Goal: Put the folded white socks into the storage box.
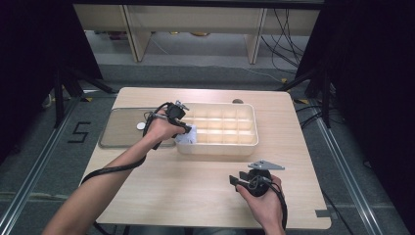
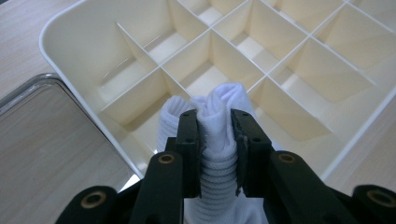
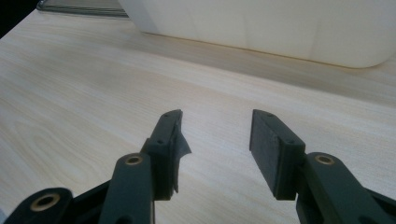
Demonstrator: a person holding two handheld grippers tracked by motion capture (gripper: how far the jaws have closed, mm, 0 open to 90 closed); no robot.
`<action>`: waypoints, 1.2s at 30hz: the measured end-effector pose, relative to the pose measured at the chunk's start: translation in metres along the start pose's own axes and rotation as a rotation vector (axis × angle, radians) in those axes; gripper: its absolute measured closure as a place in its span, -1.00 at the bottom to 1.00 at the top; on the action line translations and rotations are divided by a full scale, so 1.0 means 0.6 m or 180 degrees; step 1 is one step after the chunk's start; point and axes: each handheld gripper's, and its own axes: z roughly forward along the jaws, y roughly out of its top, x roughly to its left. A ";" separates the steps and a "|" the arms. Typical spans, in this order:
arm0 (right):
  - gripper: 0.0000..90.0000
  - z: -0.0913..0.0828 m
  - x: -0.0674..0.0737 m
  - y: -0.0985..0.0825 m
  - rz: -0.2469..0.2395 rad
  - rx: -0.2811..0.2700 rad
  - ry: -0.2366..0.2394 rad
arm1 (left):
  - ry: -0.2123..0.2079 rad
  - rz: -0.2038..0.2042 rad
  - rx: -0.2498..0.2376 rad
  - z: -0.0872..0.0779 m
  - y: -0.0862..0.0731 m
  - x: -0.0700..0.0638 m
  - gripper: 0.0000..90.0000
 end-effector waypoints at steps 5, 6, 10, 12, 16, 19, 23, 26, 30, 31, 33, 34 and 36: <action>0.21 0.001 0.000 0.001 -0.0005 0.0006 0.0034 | -0.0009 0.0074 0.0074 -0.002 -0.002 -0.003 0.65; 0.21 0.001 0.000 0.001 -0.0006 -0.0011 0.0003 | 0.0011 0.0098 0.0044 -0.001 -0.004 -0.005 0.65; 0.21 0.001 -0.006 0.001 -0.0104 -0.0026 0.0005 | 0.0010 0.0170 0.0045 -0.002 -0.005 -0.007 0.65; 0.21 0.001 -0.005 0.001 -0.0085 -0.0034 0.0023 | 0.0012 0.0203 0.0026 -0.002 -0.007 -0.007 0.65; 0.28 0.000 -0.003 0.004 -0.0128 -0.0051 0.0014 | -0.0004 0.0250 0.0014 -0.003 -0.011 -0.009 0.65; 0.52 0.002 0.001 0.010 -0.0136 -0.0090 0.0104 | -0.0003 0.0272 0.0008 -0.004 -0.012 -0.008 0.65; 0.78 0.002 0.007 0.016 -0.0186 -0.0007 0.0065 | -0.0029 0.0301 0.0054 -0.005 -0.012 -0.008 0.65; 0.88 0.005 0.007 0.012 -0.0184 0.0044 0.0094 | -0.0018 0.0301 0.0007 -0.004 -0.014 -0.007 0.65; 0.93 0.007 0.005 0.007 -0.0165 0.0115 0.0039 | -0.0008 0.0317 -0.0009 -0.003 -0.014 -0.007 0.65; 0.93 0.008 0.005 0.006 -0.0162 0.0115 0.0038 | -0.0006 0.0324 -0.0002 -0.002 -0.013 -0.007 0.65; 0.94 0.007 0.006 0.007 -0.0159 0.0107 0.0059 | -0.0022 0.0345 0.0044 -0.003 -0.012 -0.007 0.65; 0.95 0.006 0.006 0.007 -0.0173 0.0105 0.0054 | -0.0014 0.0363 0.0035 -0.003 -0.012 -0.008 0.65; 0.95 0.005 0.009 0.008 -0.0129 0.0105 0.0059 | -0.0012 0.0404 0.0025 -0.004 -0.012 -0.009 0.65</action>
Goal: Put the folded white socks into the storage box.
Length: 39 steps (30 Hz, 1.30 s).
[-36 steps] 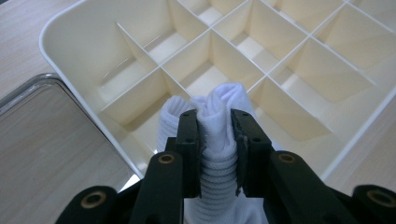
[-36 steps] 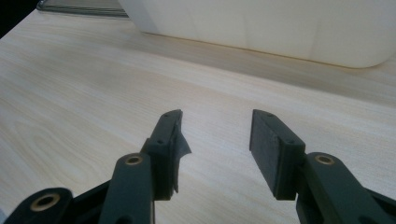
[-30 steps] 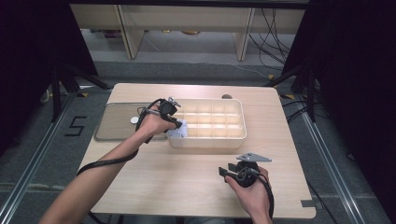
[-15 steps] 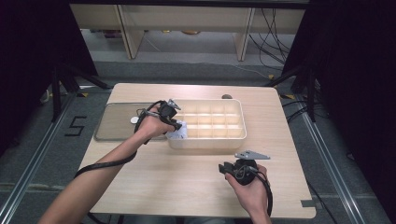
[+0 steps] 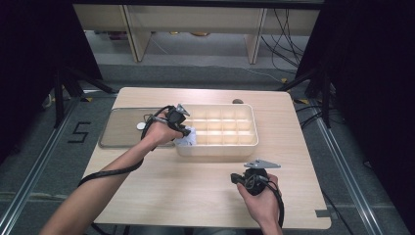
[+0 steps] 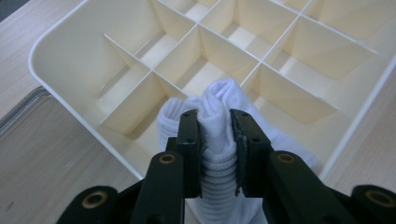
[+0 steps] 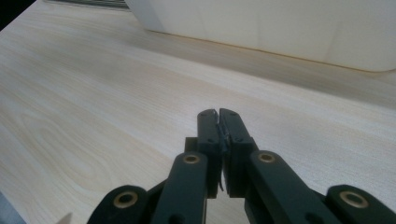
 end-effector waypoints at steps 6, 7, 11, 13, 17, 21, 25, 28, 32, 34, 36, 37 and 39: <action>0.92 0.001 0.000 -0.001 0.0002 -0.0013 -0.0009 | 0.0033 0.0207 0.0019 0.000 0.000 -0.005 0.65; 0.91 0.002 -0.002 0.000 -0.0037 -0.0024 -0.0015 | 0.0032 0.0254 0.0028 0.001 0.001 -0.005 0.65; 0.87 0.002 -0.002 0.001 -0.0041 -0.0041 -0.0017 | 0.0054 0.0328 0.0107 0.003 0.003 -0.008 0.66; 0.86 -0.001 -0.003 0.001 -0.0064 -0.0045 -0.0075 | 0.0062 0.0358 0.0146 0.004 0.002 -0.009 0.66; 0.85 0.000 -0.003 0.001 -0.0053 -0.0062 -0.0066 | 0.0051 0.0359 0.0165 0.008 -0.002 -0.011 0.66; 0.84 0.000 -0.002 0.000 -0.0009 -0.0027 -0.0053 | 0.0029 0.0455 0.0301 0.008 -0.004 -0.011 0.67; 0.83 0.000 -0.002 0.001 -0.0046 -0.0048 -0.0069 | 0.0025 0.0475 0.0356 0.010 -0.005 -0.012 0.67; 0.83 -0.001 0.002 0.000 0.0065 -0.0022 -0.0034 | 0.0006 0.0457 0.0368 0.011 -0.007 -0.011 0.67; 0.82 0.000 0.002 -0.001 0.0085 0.0010 -0.0025 | -0.0024 0.0404 0.0412 0.014 -0.010 -0.010 0.68; 0.81 0.001 0.000 -0.001 0.0041 -0.0008 -0.0026 | -0.0039 0.0357 0.0436 0.017 -0.012 -0.009 0.68; 0.81 0.000 -0.003 -0.001 -0.0004 -0.0018 -0.0038 | -0.0060 0.0306 0.0457 0.019 -0.014 -0.009 0.68; 0.81 -0.001 -0.002 -0.001 -0.0002 -0.0014 -0.0050 | -0.0059 0.0337 0.0467 0.019 -0.014 -0.007 0.68; 0.80 -0.001 -0.003 -0.001 -0.0002 -0.0022 -0.0046 | -0.0064 0.0301 0.0469 0.020 -0.014 -0.007 0.69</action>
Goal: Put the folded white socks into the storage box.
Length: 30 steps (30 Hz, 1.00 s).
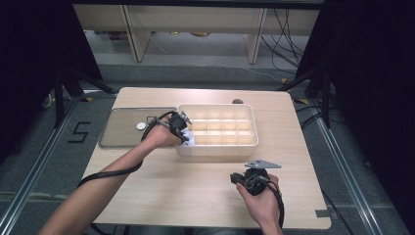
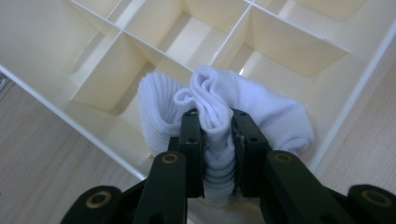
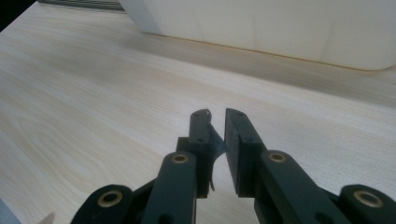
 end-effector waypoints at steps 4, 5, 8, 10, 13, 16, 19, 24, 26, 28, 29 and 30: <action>0.80 0.001 0.000 0.000 0.0000 0.0003 0.0014 | -0.0016 -0.0005 0.0048 0.002 0.001 0.001 0.69; 0.80 0.001 0.000 0.000 0.0001 0.0008 0.0015 | -0.0025 0.0004 0.0086 0.003 0.002 0.002 0.69; 0.79 0.000 0.001 -0.001 0.0028 0.0015 0.0000 | -0.0055 -0.0042 0.0153 0.007 0.004 0.002 0.69; 0.78 -0.001 0.000 -0.001 -0.0022 -0.0010 -0.0019 | -0.0074 -0.0046 0.0188 0.007 0.006 0.004 0.69; 0.78 0.000 0.003 -0.002 0.0086 0.0011 -0.0032 | -0.0081 -0.0069 0.0208 0.009 0.006 0.005 0.69; 0.78 0.001 -0.001 -0.002 0.0018 -0.0013 -0.0031 | -0.0076 -0.0085 0.0225 0.013 0.005 0.004 0.70; 0.77 0.000 0.000 -0.002 0.0040 0.0007 -0.0040 | -0.0085 -0.0126 0.0249 0.015 0.005 0.002 0.70; 0.76 0.000 0.000 -0.002 0.0019 0.0001 -0.0036 | -0.0065 -0.0084 0.0302 0.017 0.009 0.002 0.70; 0.76 -0.001 0.000 -0.001 0.0008 -0.0002 0.0002 | -0.0057 -0.0118 0.0311 0.018 0.009 0.000 0.70; 0.76 -0.001 0.000 -0.001 0.0004 0.0009 -0.0015 | -0.0061 -0.0116 0.0333 0.020 0.010 0.000 0.70; 0.76 0.000 0.000 -0.002 0.0010 -0.0009 0.0008 | -0.0057 -0.0091 0.0342 0.020 0.011 0.001 0.70; 0.76 -0.001 0.000 -0.001 0.0008 -0.0001 0.0001 | -0.0064 -0.0120 0.0354 0.020 0.011 0.001 0.70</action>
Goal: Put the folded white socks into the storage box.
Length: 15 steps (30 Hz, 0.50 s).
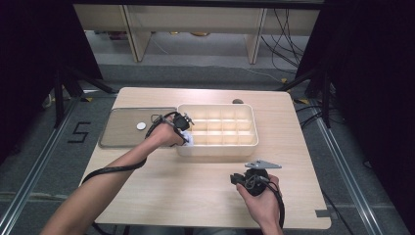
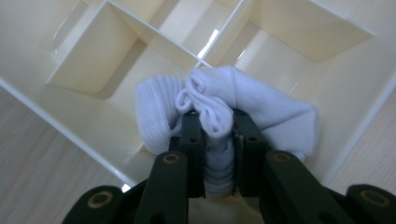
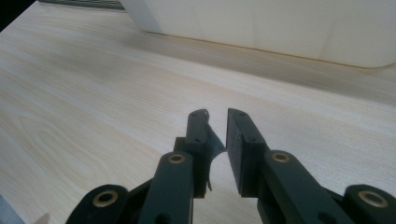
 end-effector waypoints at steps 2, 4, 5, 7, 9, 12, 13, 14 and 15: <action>0.76 -0.001 0.000 0.000 -0.0002 -0.0002 0.0000 | -0.0004 0.0000 0.0021 0.001 0.001 0.000 0.70; 0.76 -0.002 0.000 0.001 -0.0010 -0.0003 -0.0030 | 0.0000 0.0019 0.0035 0.002 0.002 0.001 0.70; 0.76 -0.002 0.000 0.001 -0.0009 -0.0005 0.0012 | 0.0004 0.0033 0.0044 0.003 0.002 0.002 0.70; 0.75 -0.002 0.000 0.001 -0.0008 -0.0006 0.0003 | 0.0003 0.0006 0.0048 0.003 0.002 0.000 0.70; 0.75 -0.002 0.000 0.000 -0.0007 -0.0004 0.0004 | 0.0000 0.0003 0.0043 0.003 0.002 0.000 0.70; 0.72 -0.001 0.000 0.000 -0.0003 0.0002 0.0002 | -0.0046 -0.0041 0.0004 0.002 0.000 0.003 0.69; 0.71 -0.002 0.001 0.001 -0.0004 0.0000 -0.0002 | -0.0072 -0.0046 -0.0012 0.002 -0.002 0.005 0.69; 0.70 -0.001 0.000 0.001 0.0004 -0.0024 0.0035 | -0.0084 -0.0052 -0.0029 0.001 -0.004 0.007 0.68; 0.69 -0.001 0.000 0.001 0.0002 -0.0016 -0.0015 | -0.0106 -0.0066 -0.0061 0.000 -0.005 0.008 0.68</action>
